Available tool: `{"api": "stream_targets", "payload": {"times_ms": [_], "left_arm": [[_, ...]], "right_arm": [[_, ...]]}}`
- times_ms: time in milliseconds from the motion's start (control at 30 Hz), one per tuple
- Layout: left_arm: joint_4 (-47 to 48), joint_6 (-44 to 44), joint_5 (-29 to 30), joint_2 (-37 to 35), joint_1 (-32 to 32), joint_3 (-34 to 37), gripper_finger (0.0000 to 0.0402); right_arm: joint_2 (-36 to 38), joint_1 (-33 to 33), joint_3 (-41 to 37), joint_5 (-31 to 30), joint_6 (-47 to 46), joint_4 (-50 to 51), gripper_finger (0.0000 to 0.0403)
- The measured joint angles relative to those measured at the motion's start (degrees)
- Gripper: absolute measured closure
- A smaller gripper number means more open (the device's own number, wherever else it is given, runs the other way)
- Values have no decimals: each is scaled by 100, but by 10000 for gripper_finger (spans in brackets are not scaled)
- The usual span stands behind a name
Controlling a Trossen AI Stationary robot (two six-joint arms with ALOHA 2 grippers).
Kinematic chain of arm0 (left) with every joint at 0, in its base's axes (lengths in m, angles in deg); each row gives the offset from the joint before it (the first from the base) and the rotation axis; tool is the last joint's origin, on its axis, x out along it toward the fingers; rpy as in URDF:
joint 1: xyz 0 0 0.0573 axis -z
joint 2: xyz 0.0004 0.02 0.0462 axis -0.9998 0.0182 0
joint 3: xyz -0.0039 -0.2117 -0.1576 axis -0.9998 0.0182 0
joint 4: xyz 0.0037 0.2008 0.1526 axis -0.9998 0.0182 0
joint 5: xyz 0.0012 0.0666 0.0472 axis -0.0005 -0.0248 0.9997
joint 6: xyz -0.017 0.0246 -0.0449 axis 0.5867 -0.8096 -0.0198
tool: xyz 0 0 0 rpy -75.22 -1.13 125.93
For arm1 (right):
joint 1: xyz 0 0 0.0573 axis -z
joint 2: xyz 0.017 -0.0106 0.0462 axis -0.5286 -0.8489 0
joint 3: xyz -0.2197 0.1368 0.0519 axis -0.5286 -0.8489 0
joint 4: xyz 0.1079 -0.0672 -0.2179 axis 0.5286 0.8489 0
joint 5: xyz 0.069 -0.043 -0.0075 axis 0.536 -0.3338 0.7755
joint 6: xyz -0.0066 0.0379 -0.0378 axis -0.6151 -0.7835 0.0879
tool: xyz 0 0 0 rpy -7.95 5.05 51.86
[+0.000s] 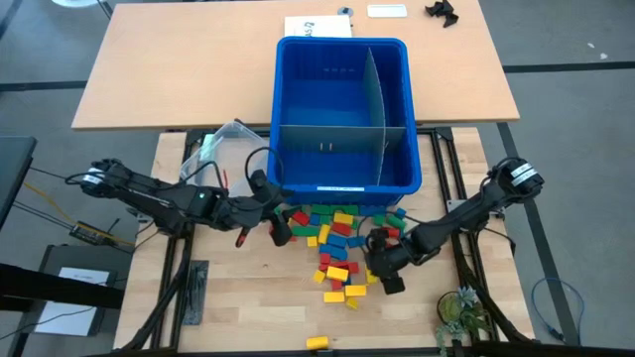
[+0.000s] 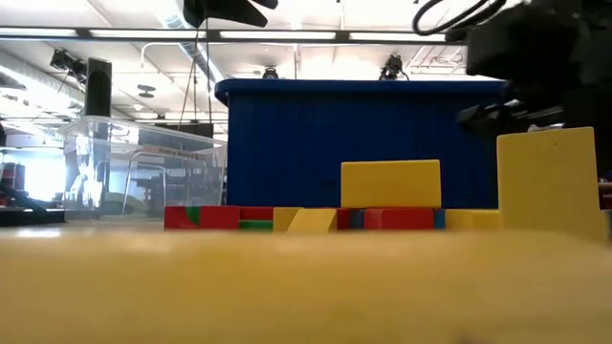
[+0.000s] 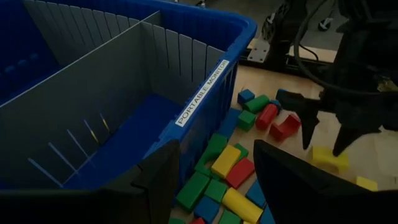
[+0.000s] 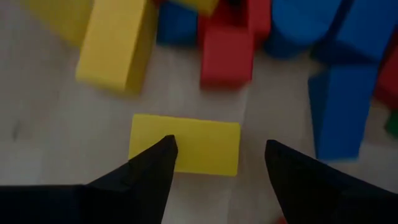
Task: Sort blocks
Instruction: Put the yellow block into the blue bin
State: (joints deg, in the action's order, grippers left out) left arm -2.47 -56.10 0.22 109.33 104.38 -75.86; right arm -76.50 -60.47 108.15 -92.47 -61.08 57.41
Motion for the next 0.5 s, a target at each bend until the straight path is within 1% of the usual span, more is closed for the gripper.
{"api": "stream_targets", "payload": {"times_ms": [67, 167, 267, 367, 433, 500], "left_arm": [[-2, 0, 0, 0, 0, 0, 188], [6, 0, 0, -1, 0, 0, 188], [4, 0, 0, -2, 0, 0, 188], [7, -1, 0, -2, 0, 0, 188], [7, -2, 0, -2, 0, 0, 188], [8, -2, 0, -2, 0, 0, 188]], "right_arm": [[176, 2, -9, 0, 110, 401, 158], [525, 3, -37, -163, 220, 969, 161], [863, -19, -31, -47, 203, 1004, 160], [1010, -155, -31, 58, 438, 1040, 157], [1026, -294, -31, 71, 898, 1099, 157], [978, -453, -31, 67, 1807, 1189, 159]]}}
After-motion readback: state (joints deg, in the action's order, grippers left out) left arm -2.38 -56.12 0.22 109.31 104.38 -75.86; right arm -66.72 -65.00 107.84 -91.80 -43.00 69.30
